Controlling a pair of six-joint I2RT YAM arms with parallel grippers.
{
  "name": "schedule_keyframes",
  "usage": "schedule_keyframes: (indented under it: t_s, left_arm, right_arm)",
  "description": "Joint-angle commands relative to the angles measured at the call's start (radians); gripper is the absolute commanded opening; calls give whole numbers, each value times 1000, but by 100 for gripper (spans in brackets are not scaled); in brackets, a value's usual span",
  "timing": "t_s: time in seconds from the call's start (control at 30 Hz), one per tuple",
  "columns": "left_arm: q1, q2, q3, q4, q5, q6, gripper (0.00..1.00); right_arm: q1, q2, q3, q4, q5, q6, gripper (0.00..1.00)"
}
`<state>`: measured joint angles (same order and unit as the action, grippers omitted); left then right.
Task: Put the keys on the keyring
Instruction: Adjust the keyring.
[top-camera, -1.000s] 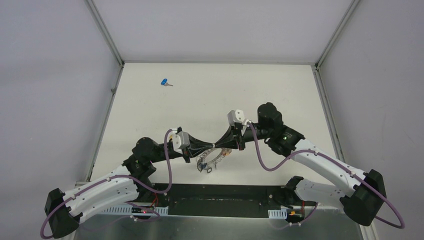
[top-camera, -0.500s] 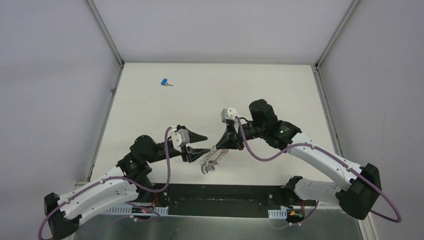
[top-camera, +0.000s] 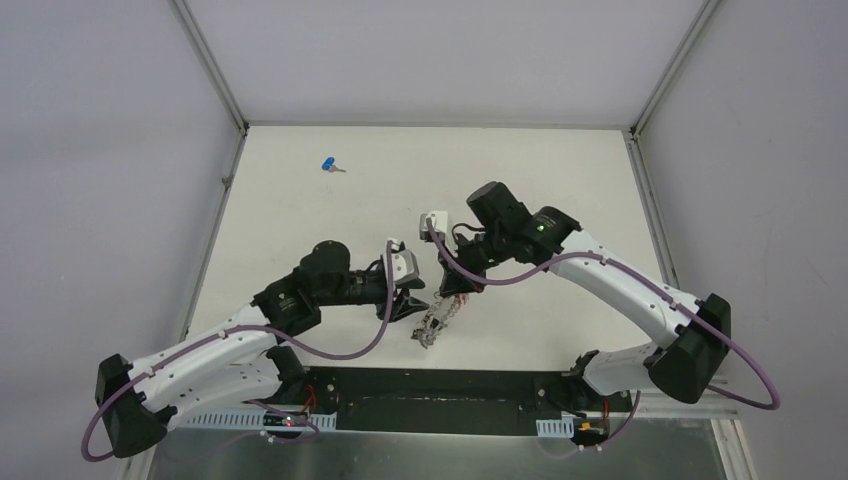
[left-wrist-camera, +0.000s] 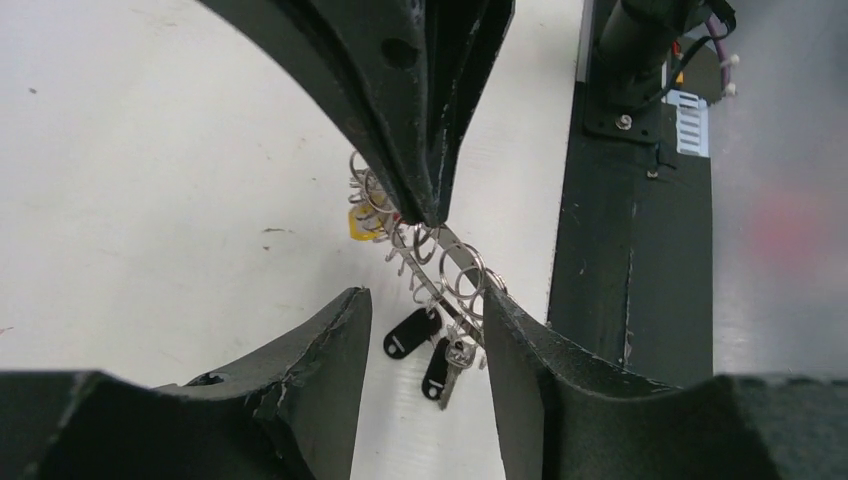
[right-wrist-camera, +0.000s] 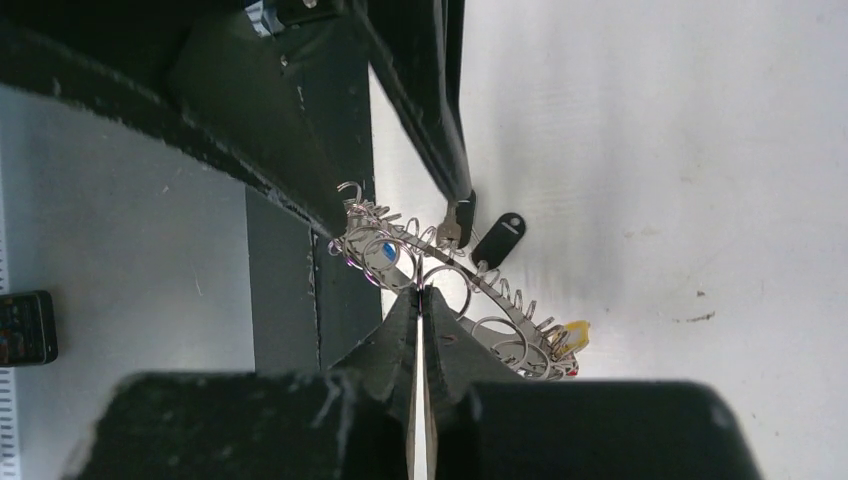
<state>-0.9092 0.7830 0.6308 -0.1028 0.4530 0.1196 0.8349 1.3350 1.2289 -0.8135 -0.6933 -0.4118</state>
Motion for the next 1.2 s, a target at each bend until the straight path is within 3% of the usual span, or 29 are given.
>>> schedule_keyframes:
  t_s: [0.0, 0.33, 0.77, 0.93, 1.17]
  left_arm:
    - [-1, 71, 69, -3, 90, 11, 45]
    - [-3, 89, -12, 185, 51, -86, 40]
    - [-3, -113, -130, 153, -8, -149, 45]
    - [-3, -94, -164, 182, 25, -151, 44]
    - [-6, -34, -230, 355, 80, -80, 43]
  right_arm:
    - [27, 49, 133, -169, 93, -30, 0]
    - [52, 92, 184, -201, 96, -4, 0]
    - [50, -2, 33, -26, 34, 12, 0]
    - [51, -42, -36, 63, -7, 13, 0]
    - [50, -124, -161, 243, -41, 65, 0]
